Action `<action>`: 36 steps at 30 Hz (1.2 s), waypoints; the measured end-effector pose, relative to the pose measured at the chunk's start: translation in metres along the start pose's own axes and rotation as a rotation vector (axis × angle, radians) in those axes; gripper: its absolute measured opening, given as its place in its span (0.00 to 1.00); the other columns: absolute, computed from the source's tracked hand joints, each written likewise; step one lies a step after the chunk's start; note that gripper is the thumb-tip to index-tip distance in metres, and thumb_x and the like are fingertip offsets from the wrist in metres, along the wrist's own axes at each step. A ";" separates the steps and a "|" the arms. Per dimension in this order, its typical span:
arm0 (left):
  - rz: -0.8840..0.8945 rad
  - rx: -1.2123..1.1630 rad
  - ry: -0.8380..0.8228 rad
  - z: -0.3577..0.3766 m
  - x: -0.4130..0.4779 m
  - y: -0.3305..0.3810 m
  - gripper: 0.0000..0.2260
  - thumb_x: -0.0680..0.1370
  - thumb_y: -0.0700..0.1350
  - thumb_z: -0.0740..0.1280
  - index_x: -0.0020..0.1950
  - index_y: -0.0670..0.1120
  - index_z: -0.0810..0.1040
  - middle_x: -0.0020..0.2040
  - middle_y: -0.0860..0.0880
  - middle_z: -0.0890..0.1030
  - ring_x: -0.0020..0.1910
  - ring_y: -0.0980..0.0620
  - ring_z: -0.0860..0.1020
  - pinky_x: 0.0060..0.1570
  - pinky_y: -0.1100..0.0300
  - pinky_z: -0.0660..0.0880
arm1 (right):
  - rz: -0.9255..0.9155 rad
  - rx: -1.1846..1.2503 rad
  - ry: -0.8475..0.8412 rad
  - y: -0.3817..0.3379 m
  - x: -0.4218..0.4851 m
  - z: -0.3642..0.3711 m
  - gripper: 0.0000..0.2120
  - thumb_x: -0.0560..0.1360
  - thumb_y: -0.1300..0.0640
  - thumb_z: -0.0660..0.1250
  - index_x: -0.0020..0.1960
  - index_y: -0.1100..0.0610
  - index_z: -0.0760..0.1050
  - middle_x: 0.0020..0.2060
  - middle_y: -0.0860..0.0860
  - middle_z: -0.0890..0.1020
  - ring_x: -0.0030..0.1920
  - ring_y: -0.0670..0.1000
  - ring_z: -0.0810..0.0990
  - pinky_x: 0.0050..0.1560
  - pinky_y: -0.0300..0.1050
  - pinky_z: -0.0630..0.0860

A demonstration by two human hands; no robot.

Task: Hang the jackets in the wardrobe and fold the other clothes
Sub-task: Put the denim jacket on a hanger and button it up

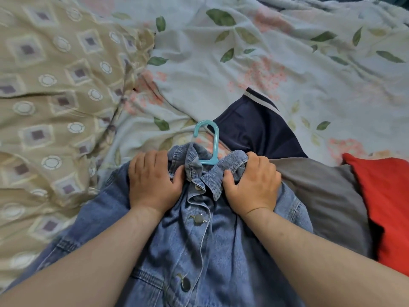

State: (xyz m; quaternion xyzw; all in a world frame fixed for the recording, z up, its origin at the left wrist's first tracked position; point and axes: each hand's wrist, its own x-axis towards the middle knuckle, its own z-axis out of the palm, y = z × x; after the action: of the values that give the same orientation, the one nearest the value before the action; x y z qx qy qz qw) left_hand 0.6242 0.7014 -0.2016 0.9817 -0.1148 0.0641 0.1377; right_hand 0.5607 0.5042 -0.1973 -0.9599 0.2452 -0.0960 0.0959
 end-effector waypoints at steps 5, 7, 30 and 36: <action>0.020 0.028 0.036 0.000 0.001 -0.001 0.21 0.74 0.58 0.57 0.52 0.42 0.74 0.47 0.42 0.75 0.48 0.41 0.72 0.56 0.46 0.66 | -0.002 0.010 0.019 0.000 0.000 0.002 0.32 0.68 0.37 0.56 0.61 0.59 0.72 0.48 0.56 0.76 0.48 0.60 0.73 0.49 0.54 0.68; 0.028 0.039 0.053 0.001 0.001 -0.001 0.20 0.74 0.57 0.57 0.51 0.42 0.74 0.46 0.42 0.75 0.47 0.41 0.71 0.54 0.46 0.65 | -0.009 0.015 0.031 0.000 0.000 0.003 0.32 0.68 0.37 0.56 0.61 0.60 0.73 0.47 0.56 0.76 0.47 0.60 0.74 0.48 0.54 0.68; 0.046 -0.020 0.166 0.006 0.002 -0.002 0.17 0.76 0.58 0.60 0.51 0.45 0.75 0.45 0.47 0.75 0.47 0.44 0.72 0.52 0.49 0.67 | -0.025 0.052 0.170 0.005 0.000 0.009 0.29 0.68 0.37 0.57 0.57 0.57 0.71 0.49 0.56 0.75 0.49 0.60 0.73 0.51 0.54 0.68; 0.044 -0.034 0.205 -0.019 -0.026 -0.002 0.17 0.76 0.58 0.64 0.49 0.44 0.74 0.42 0.49 0.68 0.43 0.46 0.69 0.44 0.52 0.61 | -0.041 0.243 0.142 0.007 -0.025 -0.017 0.30 0.71 0.43 0.70 0.66 0.58 0.69 0.57 0.57 0.73 0.59 0.61 0.71 0.63 0.56 0.66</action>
State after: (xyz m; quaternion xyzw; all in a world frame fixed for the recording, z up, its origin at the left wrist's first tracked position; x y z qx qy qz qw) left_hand 0.5975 0.7145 -0.1882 0.9648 -0.1230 0.1652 0.1637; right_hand 0.5319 0.5078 -0.1862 -0.9368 0.2182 -0.1948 0.1920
